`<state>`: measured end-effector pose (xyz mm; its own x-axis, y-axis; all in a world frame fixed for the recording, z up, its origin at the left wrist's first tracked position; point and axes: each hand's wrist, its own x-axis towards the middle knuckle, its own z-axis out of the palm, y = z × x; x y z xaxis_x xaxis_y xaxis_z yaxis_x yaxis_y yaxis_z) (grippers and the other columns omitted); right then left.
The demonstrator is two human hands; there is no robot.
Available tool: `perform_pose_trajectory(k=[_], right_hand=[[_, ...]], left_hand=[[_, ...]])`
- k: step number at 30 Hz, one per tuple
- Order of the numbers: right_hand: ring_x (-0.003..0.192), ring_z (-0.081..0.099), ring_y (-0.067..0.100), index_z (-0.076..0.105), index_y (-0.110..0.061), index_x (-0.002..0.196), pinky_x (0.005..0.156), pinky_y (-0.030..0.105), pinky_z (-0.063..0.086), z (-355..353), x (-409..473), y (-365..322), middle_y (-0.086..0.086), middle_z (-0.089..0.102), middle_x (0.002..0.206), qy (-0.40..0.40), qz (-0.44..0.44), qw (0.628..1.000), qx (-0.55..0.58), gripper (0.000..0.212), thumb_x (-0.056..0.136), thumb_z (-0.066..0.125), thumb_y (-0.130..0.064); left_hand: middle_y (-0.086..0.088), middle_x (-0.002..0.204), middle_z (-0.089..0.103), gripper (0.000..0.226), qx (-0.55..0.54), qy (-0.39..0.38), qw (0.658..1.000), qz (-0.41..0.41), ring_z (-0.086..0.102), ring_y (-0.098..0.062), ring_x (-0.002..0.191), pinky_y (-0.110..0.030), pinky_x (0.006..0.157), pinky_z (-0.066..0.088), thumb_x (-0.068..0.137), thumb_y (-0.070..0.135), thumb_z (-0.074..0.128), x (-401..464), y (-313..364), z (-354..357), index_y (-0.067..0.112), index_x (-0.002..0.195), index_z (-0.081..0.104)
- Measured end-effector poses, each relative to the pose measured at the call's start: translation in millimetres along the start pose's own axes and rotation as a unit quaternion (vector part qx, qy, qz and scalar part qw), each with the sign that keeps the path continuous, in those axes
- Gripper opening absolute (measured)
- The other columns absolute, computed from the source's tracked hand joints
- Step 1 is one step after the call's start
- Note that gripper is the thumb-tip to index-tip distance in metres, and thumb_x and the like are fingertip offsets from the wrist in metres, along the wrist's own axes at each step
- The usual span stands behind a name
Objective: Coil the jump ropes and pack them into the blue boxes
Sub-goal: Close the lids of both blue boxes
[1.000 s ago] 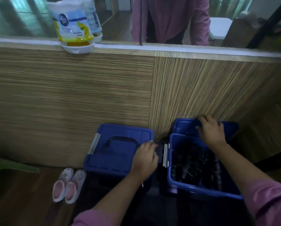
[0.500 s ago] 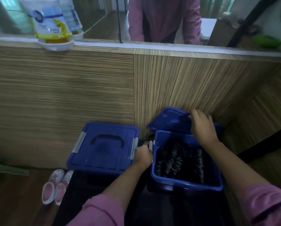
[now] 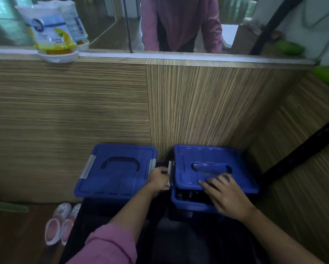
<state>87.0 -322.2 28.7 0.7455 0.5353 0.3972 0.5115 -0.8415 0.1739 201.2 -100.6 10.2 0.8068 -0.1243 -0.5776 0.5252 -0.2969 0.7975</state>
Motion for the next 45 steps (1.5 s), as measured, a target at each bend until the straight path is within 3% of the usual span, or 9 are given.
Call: perform_pose_trajectory(k=[7,10,13,16,23,28,37,42,45], right_hand=[[0.076,0.051,0.019,0.065,-0.015,0.112,0.077,0.034,0.042,11,-13,-14,-0.001,0.057,0.087,-0.049,-0.026,0.994,0.095,0.028,0.087,0.059,-0.026],[0.094,0.056,0.020,0.059,-0.019,0.123,0.089,0.039,0.045,11,-9,-15,0.002,0.060,0.105,-0.061,0.044,0.987,0.142,0.040,0.089,0.057,-0.040],[0.145,0.019,0.020,0.031,-0.045,0.144,0.116,0.054,0.006,8,-1,-14,-0.003,0.025,0.156,-0.203,0.158,0.955,0.151,0.059,0.090,0.032,-0.068],[0.145,-0.013,0.014,0.000,-0.062,0.139,0.111,0.050,-0.019,11,-1,-22,-0.016,-0.010,0.156,-0.292,0.206,0.924,0.135,0.066,0.076,-0.002,-0.083],[0.147,-0.003,0.012,0.007,-0.061,0.139,0.117,0.054,-0.004,11,10,-20,-0.017,-0.002,0.157,-0.349,0.246,0.891,0.152,0.082,0.062,0.003,-0.089],[0.148,0.000,0.016,0.018,-0.056,0.142,0.117,0.055,-0.002,1,30,-11,-0.014,0.002,0.159,-0.423,0.261,0.844,0.204,0.071,0.079,0.045,-0.075],[0.148,0.003,0.019,0.026,-0.052,0.142,0.115,0.056,-0.003,-1,38,-8,-0.010,0.007,0.159,-0.424,0.281,0.826,0.243,0.074,0.077,0.056,-0.069],[0.147,0.008,0.017,0.031,-0.051,0.140,0.117,0.053,0.003,-3,36,-5,-0.013,0.012,0.158,-0.404,0.279,0.833,0.256,0.062,0.083,0.051,-0.066],[0.132,0.044,0.014,0.059,-0.035,0.127,0.108,0.037,0.036,-3,25,4,-0.011,0.051,0.139,-0.236,0.352,0.857,0.292,0.037,0.091,0.055,-0.042]], left_hand=[[-0.013,0.119,0.054,0.023,-0.024,-0.008,1.000,-0.004,0.055,-0.023,0.100,-0.035,0.071,0.056,0.098,0.005,0.049,2,-2,-1,0.008,0.120,0.054],[-0.011,0.109,0.055,0.020,-0.037,-0.009,0.999,-0.010,0.053,-0.021,0.098,-0.032,0.075,0.054,0.099,0.008,0.048,-1,-2,-1,0.008,0.118,0.054],[-0.008,0.094,0.058,0.011,-0.051,-0.020,0.998,-0.027,0.057,-0.019,0.088,-0.031,0.075,0.054,0.100,0.011,0.047,-2,-1,-1,0.011,0.092,0.056],[-0.013,0.104,0.066,0.015,-0.053,-0.031,0.998,-0.028,0.064,-0.023,0.088,-0.029,0.067,0.055,0.099,0.014,0.049,-3,1,0,0.010,0.091,0.061],[-0.008,0.096,0.070,0.013,-0.078,-0.051,0.995,-0.035,0.066,-0.021,0.090,-0.028,0.065,0.054,0.096,0.012,0.054,-8,7,-1,0.009,0.087,0.063],[-0.008,0.103,0.069,0.020,-0.138,-0.077,0.984,-0.082,0.064,-0.022,0.092,-0.035,0.072,0.054,0.100,0.015,0.043,-6,10,0,0.010,0.100,0.063],[-0.011,0.089,0.070,0.016,-0.132,-0.016,0.988,-0.080,0.068,-0.020,0.079,-0.028,0.057,0.055,0.082,0.001,0.072,4,13,11,0.006,0.091,0.060],[-0.011,0.085,0.071,0.015,-0.006,0.093,0.995,-0.016,0.069,-0.027,0.083,-0.036,0.071,0.059,0.080,0.008,0.075,7,17,20,0.011,0.072,0.062],[-0.007,0.100,0.064,0.009,0.192,0.142,0.966,0.100,0.061,-0.022,0.096,-0.027,0.072,0.048,0.087,0.017,0.064,-11,18,28,0.011,0.094,0.063]])
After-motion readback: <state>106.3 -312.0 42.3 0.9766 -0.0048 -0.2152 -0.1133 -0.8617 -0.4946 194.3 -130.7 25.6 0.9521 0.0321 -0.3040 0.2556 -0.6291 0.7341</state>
